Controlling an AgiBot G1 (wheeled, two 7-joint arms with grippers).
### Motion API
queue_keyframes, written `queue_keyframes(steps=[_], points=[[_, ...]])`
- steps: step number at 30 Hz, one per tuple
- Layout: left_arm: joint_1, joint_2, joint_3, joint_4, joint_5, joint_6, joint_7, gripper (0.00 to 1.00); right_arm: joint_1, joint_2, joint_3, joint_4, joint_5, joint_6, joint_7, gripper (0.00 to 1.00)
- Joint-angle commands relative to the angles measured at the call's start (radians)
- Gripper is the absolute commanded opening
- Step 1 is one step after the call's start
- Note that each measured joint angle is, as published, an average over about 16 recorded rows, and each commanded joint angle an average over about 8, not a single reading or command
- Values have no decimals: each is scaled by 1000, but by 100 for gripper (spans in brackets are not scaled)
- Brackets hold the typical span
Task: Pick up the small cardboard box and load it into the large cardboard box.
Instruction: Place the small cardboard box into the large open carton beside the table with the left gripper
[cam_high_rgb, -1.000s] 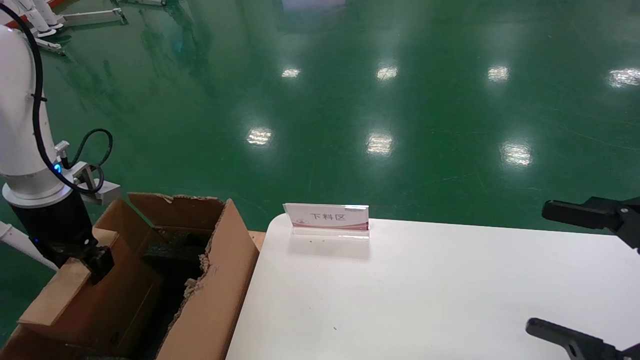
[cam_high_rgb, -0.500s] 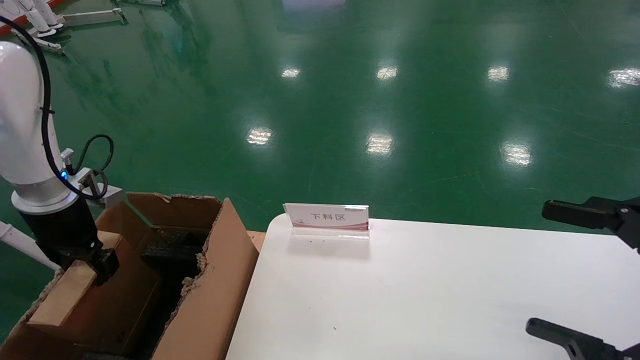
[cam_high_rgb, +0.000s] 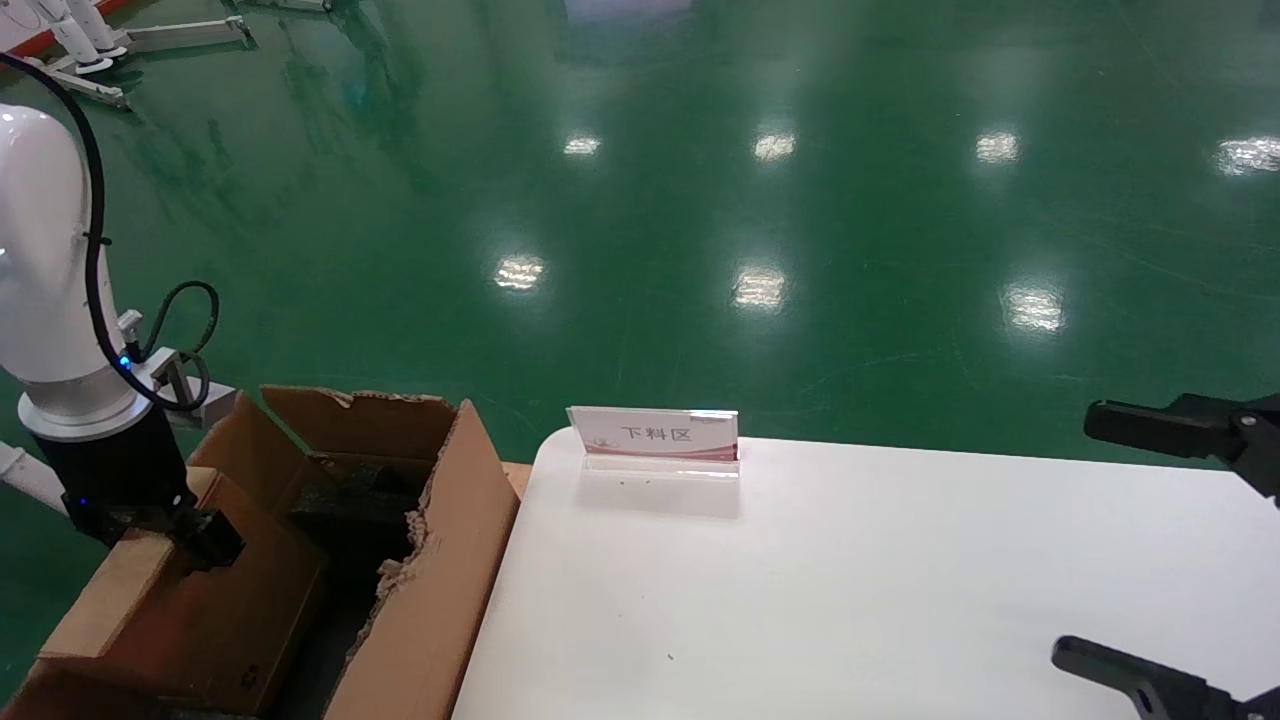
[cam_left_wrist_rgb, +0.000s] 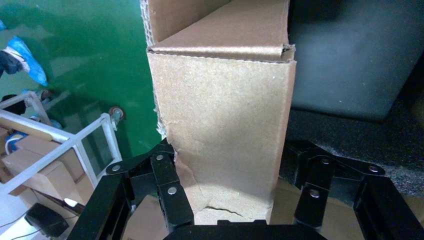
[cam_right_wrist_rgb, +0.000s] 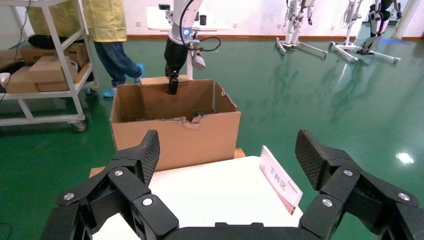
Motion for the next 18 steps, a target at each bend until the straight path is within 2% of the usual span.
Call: queue_keyframes(steps=[1, 18], points=[[2, 0, 0, 1, 0, -1, 0, 100, 0, 0, 0, 0, 0, 0, 0, 100], [5, -1, 0, 3, 0, -1, -1, 100, 0, 0, 0, 0, 0, 0, 0, 100]])
